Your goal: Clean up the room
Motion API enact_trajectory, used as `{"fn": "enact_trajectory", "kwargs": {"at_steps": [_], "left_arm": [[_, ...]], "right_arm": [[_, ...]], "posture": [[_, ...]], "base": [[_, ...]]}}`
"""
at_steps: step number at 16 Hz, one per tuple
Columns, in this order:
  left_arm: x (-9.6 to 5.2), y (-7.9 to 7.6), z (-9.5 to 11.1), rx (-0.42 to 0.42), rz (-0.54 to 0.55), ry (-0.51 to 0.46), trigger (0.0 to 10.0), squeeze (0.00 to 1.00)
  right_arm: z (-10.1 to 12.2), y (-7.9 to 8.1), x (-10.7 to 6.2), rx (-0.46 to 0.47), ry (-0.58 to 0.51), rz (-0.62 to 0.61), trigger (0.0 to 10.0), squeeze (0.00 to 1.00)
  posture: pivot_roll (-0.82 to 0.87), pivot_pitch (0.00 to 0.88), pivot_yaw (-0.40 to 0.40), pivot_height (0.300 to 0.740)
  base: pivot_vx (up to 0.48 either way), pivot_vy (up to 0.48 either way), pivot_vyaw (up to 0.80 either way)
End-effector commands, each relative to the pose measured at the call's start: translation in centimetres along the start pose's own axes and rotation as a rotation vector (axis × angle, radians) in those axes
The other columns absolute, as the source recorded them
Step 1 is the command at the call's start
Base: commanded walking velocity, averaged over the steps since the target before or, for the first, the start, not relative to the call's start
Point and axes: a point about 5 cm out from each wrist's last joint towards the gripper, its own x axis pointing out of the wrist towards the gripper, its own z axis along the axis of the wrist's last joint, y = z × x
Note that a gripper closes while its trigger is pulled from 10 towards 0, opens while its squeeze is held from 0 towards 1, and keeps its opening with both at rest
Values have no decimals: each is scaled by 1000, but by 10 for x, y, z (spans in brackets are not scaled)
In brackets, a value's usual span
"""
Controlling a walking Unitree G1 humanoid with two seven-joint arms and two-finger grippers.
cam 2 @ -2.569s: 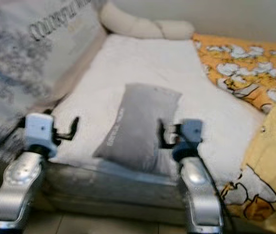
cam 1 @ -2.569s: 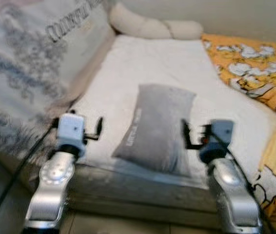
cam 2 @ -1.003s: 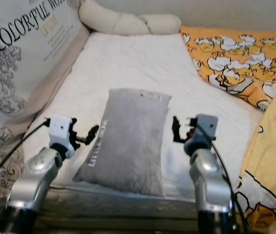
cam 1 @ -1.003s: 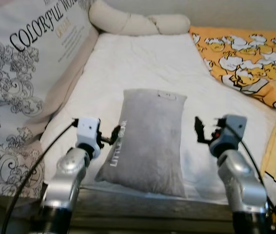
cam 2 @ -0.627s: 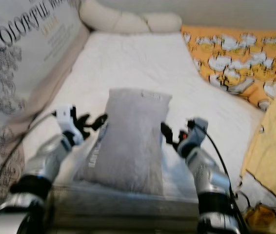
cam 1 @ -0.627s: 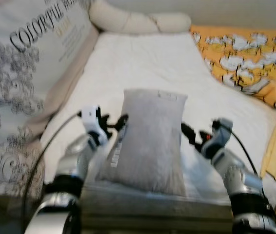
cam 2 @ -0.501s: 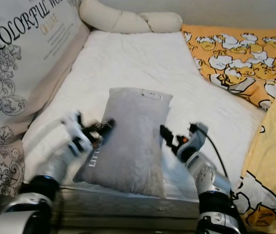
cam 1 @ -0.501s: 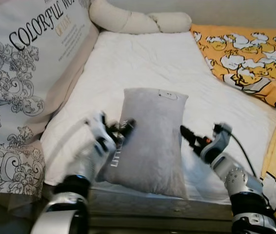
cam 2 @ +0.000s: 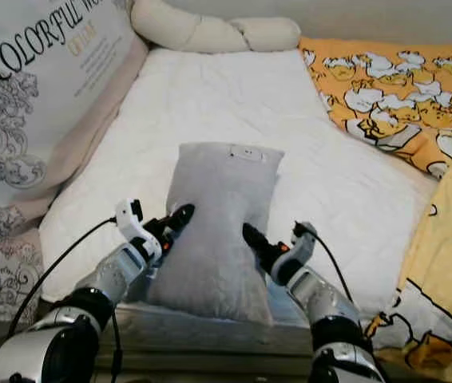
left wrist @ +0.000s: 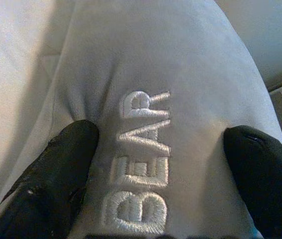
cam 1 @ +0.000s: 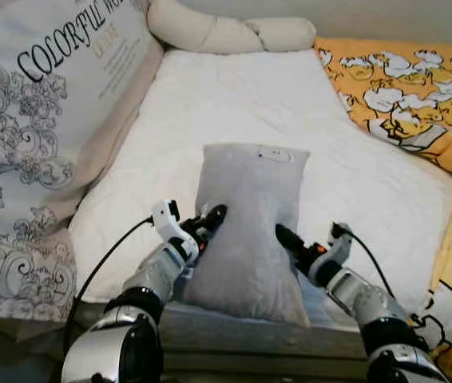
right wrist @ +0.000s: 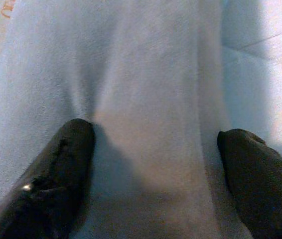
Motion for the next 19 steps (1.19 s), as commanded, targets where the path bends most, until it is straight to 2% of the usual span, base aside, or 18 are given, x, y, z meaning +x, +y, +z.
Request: {"fn": "enact_trajectory", "kwargs": {"at_steps": [1, 2, 8, 10, 19], "left_arm": [[2, -5, -13, 19, -18, 78, 4431, 0], [2, -4, -17, 41, -10, 103, 0, 0], [1, -4, -24, 126, -36, 173, 0, 0], [2, -7, -25, 186, -50, 185, 0, 0], [1, -3, -23, 232, -13, 174, 0, 0]], "right_arm": [[-2, 6, 5, 2, 14, 34, 0, 0], [-2, 9, 7, 0, 13, 55, 0, 0], [-2, 13, 11, -22, 16, 76, 0, 0], [-2, 14, 12, -34, 13, 80, 0, 0], [-5, 21, 17, -97, 17, 100, 0, 0]], "posture": [[-51, 0, 28, 740], [-48, 0, 26, 740], [-44, 0, 25, 740], [-42, 0, 30, 740], [-37, 0, 31, 740]], "base": [[0, 0, 0], [0, 0, 0], [0, 0, 0], [0, 0, 0], [0, 0, 0]]}}
